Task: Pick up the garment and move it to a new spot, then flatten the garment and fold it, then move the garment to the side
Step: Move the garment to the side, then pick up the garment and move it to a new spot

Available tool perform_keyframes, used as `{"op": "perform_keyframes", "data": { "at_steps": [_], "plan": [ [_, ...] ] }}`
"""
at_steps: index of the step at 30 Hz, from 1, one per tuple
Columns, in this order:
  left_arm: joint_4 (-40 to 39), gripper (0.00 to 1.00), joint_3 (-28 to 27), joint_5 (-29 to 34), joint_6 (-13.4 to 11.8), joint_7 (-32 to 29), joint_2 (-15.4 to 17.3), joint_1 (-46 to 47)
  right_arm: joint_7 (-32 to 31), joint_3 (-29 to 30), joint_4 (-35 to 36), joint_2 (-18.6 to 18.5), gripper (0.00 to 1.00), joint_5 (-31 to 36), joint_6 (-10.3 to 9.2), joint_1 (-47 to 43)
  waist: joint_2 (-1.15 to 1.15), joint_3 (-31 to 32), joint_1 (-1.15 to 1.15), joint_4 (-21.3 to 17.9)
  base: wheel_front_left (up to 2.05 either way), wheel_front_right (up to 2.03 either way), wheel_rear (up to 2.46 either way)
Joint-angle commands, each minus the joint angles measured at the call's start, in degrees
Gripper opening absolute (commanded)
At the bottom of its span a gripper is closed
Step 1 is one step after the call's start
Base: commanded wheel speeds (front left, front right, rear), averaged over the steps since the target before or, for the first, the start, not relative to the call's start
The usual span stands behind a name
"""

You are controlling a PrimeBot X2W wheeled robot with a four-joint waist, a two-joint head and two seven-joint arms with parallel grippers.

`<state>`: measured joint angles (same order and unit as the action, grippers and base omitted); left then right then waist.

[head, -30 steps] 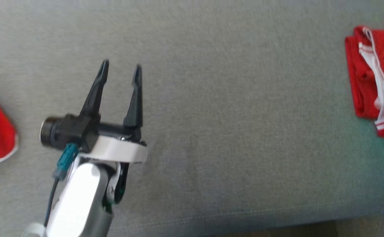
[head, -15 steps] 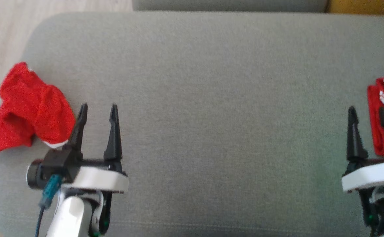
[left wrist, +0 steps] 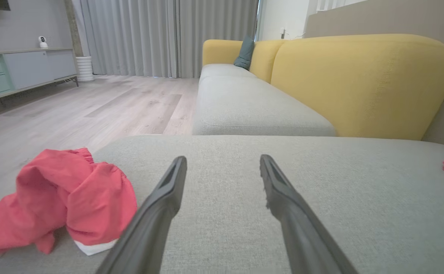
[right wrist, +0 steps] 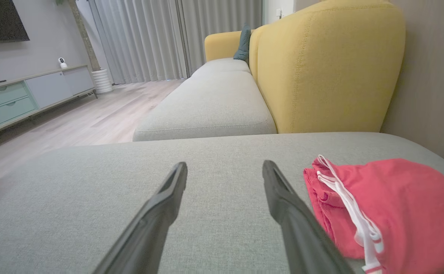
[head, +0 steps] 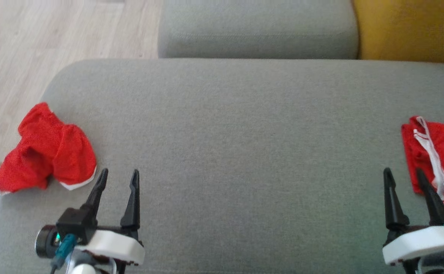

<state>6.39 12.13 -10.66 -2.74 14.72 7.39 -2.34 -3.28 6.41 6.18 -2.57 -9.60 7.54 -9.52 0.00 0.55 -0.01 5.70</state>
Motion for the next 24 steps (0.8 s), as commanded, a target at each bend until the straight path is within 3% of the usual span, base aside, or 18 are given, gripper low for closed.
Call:
{"op": "perform_keyframes", "data": {
  "at_steps": [1,24],
  "plan": [
    [-1.07,1.00,-2.34,0.44,0.33,0.28,1.06,1.78,-0.13,-1.35,2.53,-0.55,1.00,-0.35,-0.05,1.05,0.00,0.98,0.01,-0.84,0.00,0.00,0.00],
    [1.26,1.00,-2.15,1.07,-0.23,0.28,1.56,1.56,0.00,-1.38,1.71,-0.32,1.00,-1.02,-0.05,-0.50,0.00,2.38,0.01,-2.40,0.00,0.00,0.00]
  ]
}}
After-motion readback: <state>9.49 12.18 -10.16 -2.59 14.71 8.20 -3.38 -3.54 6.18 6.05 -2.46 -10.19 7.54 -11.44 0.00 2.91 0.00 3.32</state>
